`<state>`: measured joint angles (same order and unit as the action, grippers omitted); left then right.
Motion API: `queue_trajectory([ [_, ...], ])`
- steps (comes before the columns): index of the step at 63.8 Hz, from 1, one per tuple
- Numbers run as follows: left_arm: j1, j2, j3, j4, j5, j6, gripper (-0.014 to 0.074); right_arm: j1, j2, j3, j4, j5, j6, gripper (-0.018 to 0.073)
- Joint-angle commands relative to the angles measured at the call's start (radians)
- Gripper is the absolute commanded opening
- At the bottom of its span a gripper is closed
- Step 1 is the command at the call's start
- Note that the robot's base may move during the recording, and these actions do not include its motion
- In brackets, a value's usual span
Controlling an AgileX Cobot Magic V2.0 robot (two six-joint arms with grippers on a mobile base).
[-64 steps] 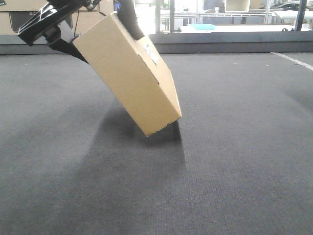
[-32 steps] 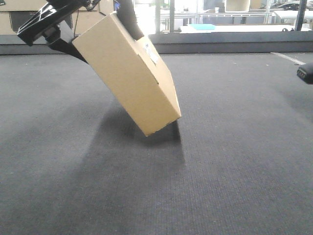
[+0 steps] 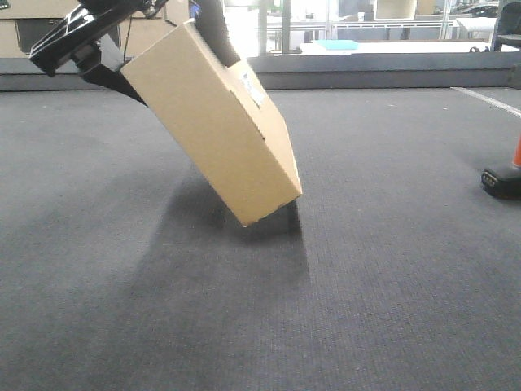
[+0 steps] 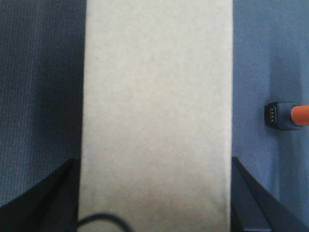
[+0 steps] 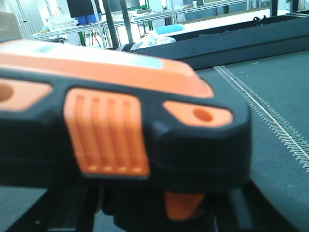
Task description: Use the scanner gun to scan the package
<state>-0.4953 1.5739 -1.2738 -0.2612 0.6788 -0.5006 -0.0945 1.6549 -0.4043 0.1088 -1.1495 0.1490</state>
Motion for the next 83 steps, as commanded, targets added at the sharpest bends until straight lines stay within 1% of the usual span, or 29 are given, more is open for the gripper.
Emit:
queue_trajectory([
  [1, 0.001, -0.015, -0.008, -0.004, -0.017, 0.003, -0.0111, -0.002, -0.004, -0.002, -0.007, -0.072, 0.003, -0.0162],
  [27, 0.001, -0.015, -0.008, -0.002, -0.017, 0.003, -0.0111, -0.002, -0.005, -0.002, -0.01, -0.072, 0.003, -0.0162],
  [33, 0.001, -0.015, -0.008, -0.002, -0.017, 0.003, -0.0111, -0.002, -0.005, -0.002, -0.03, -0.072, 0.003, -0.0153],
  [34, 0.001, -0.015, -0.008, -0.002, -0.017, 0.003, -0.0111, -0.002, -0.005, -0.002, -0.031, -0.072, 0.003, -0.0143],
  [38, 0.001, -0.015, -0.008, -0.002, -0.017, 0.003, -0.0111, -0.002, -0.005, -0.002, -0.041, -0.072, 0.003, -0.005],
  [42, 0.001, -0.015, -0.008, -0.002, -0.017, 0.003, -0.0111, -0.002, -0.005, -0.002, -0.042, -0.072, 0.003, 0.0078],
  [43, 0.001, -0.015, -0.008, -0.002, -0.017, 0.003, -0.0111, -0.002, -0.005, -0.002, -0.042, -0.072, 0.003, 0.0095],
  [44, 0.001, -0.015, -0.008, -0.003, -0.015, 0.003, -0.0111, -0.002, -0.005, -0.002, -0.042, -0.072, 0.003, 0.0142],
  [46, 0.001, -0.015, -0.008, -0.003, -0.015, 0.003, -0.0111, -0.002, -0.005, -0.002, -0.042, -0.072, 0.003, 0.0202],
  [51, 0.001, -0.015, -0.008, -0.003, -0.015, 0.003, -0.0111, -0.002, -0.005, -0.002, -0.034, -0.072, 0.003, 0.0326],
  [57, 0.001, -0.015, -0.008, -0.003, -0.015, 0.003, -0.0111, -0.002, -0.005, -0.002, -0.034, -0.072, 0.003, 0.0435],
  [65, 0.001, -0.015, -0.008, -0.003, -0.013, 0.003, -0.0111, -0.002, -0.005, -0.002, -0.032, -0.068, 0.003, 0.0559],
  [67, 0.001, -0.015, -0.008, -0.003, -0.013, 0.003, -0.0111, -0.002, -0.005, -0.002, -0.032, -0.057, 0.003, 0.057],
  [73, 0.001, -0.015, -0.008, -0.003, -0.013, 0.003, -0.0111, -0.002, -0.005, -0.002, -0.032, -0.043, 0.003, 0.0562],
  [83, 0.001, -0.015, -0.008, -0.003, -0.011, 0.003, -0.0111, -0.002, -0.005, -0.002, -0.032, -0.047, 0.003, 0.0562],
])
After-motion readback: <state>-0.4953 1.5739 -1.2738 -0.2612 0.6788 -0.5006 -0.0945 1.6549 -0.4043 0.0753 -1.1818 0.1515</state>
